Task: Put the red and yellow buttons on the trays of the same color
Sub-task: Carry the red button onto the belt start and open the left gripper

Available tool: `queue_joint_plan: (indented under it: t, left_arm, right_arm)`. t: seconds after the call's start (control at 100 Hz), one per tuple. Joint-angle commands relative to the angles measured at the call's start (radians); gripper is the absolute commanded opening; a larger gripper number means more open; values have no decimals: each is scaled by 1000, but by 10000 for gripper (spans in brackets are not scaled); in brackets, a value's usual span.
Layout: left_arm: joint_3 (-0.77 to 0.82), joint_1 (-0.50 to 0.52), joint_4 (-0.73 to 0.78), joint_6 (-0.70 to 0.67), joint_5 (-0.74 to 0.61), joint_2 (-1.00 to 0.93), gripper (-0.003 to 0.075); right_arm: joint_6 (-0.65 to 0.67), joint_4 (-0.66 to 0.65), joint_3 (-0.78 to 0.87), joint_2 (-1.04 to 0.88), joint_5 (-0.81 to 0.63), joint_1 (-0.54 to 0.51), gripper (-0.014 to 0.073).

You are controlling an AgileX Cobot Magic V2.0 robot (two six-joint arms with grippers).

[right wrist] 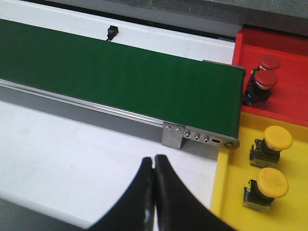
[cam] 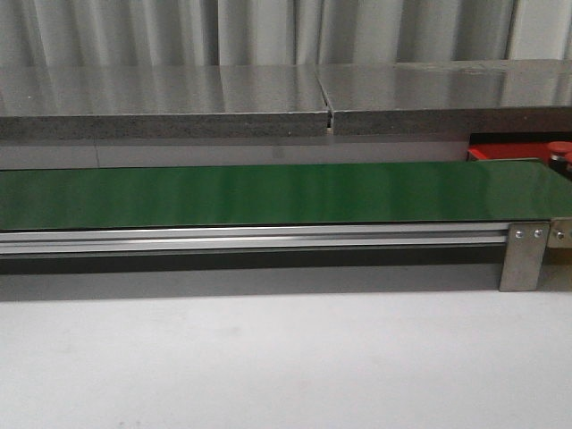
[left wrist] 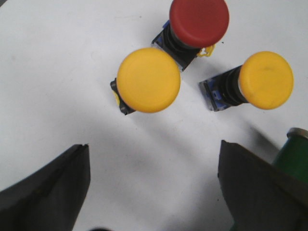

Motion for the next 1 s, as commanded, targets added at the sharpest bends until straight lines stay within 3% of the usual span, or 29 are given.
queue_joint_plan:
  t: [0.0, 0.41, 0.99]
  left_arm:
    - [-61, 5, -19, -12, -40, -26, 546]
    - [-163, 7, -5, -32, -82, 59, 537]
    - [-178, 7, -5, -32, -91, 88, 284]
  right_arm:
    - [-7, -4, -27, 3, -68, -2, -68]
    - [-7, -4, -27, 3, -68, -2, -68]
    - [-7, -4, -27, 3, -70, -2, -68]
